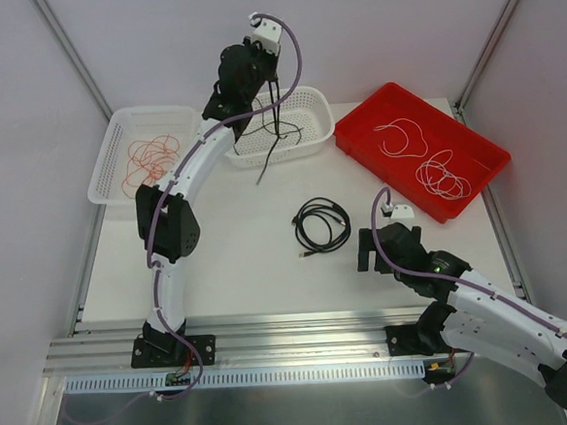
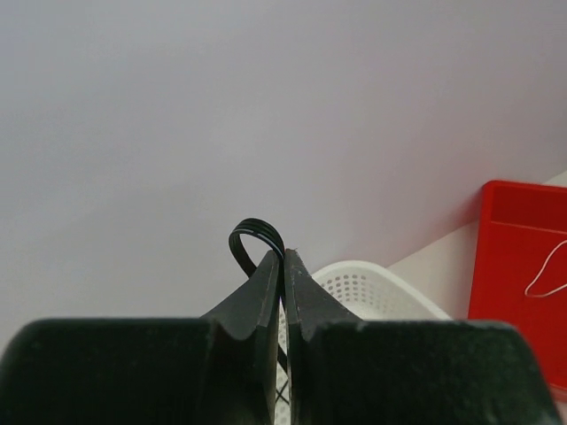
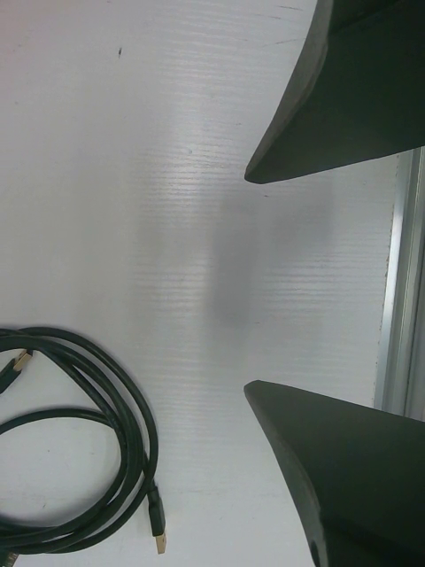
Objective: Untangle the cables
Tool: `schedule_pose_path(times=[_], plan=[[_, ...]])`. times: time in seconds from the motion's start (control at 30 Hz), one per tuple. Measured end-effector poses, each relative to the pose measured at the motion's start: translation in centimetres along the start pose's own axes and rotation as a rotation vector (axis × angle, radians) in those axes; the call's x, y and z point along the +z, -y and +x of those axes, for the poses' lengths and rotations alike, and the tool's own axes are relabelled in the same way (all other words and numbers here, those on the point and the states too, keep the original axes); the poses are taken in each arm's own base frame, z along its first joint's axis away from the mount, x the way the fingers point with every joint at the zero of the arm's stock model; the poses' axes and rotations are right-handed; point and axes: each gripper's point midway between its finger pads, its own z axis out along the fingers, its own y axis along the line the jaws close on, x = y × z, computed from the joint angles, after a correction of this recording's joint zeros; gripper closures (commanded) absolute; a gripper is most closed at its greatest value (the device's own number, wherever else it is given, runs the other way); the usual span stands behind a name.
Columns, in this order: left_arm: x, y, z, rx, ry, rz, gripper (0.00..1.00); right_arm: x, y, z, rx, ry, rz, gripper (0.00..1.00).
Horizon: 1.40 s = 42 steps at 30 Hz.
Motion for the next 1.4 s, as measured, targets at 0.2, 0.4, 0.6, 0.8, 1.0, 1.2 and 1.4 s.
schedule_pose_path(times=[0.2, 0.4, 0.6, 0.8, 1.0, 1.2, 1.4], plan=[[1.5, -0.3, 9.6, -0.003, -0.173, -0.02, 0.96, 0.0, 0.0, 0.0, 0.001, 0.0, 0.0, 0.01], [0.7, -1.7, 18.6, -0.035, -0.362, -0.056, 0.91, 0.0, 0.0, 0.0, 0.001, -0.001, 0.001, 0.01], [-1.4, -1.9, 23.6, -0.082, -0.488, -0.065, 0.74, 0.1, 0.0, 0.2, -0.003, -0.008, 0.005, 0.01], [-3.4, 0.3, 26.5, -0.157, -0.579, -0.006, 0.53, 0.2, 0.1, 0.2, -0.005, -0.012, 0.008, 0.01], [-6.4, 1.8, 25.5, -0.259, -0.626, 0.036, 0.2, 0.0, 0.1, 0.3, -0.003, -0.013, 0.007, 0.01], [-10.7, 2.7, 18.2, -0.37, -0.569, 0.035, 0.01, -0.2, -0.1, 0.3, 0.0, -0.02, -0.009, 0.01], [-18.1, 4.5, 12.5, -0.494, -0.563, 0.034, 0.01, -0.4, -1.4, -0.9, -0.036, -0.053, -0.026, 0.03]])
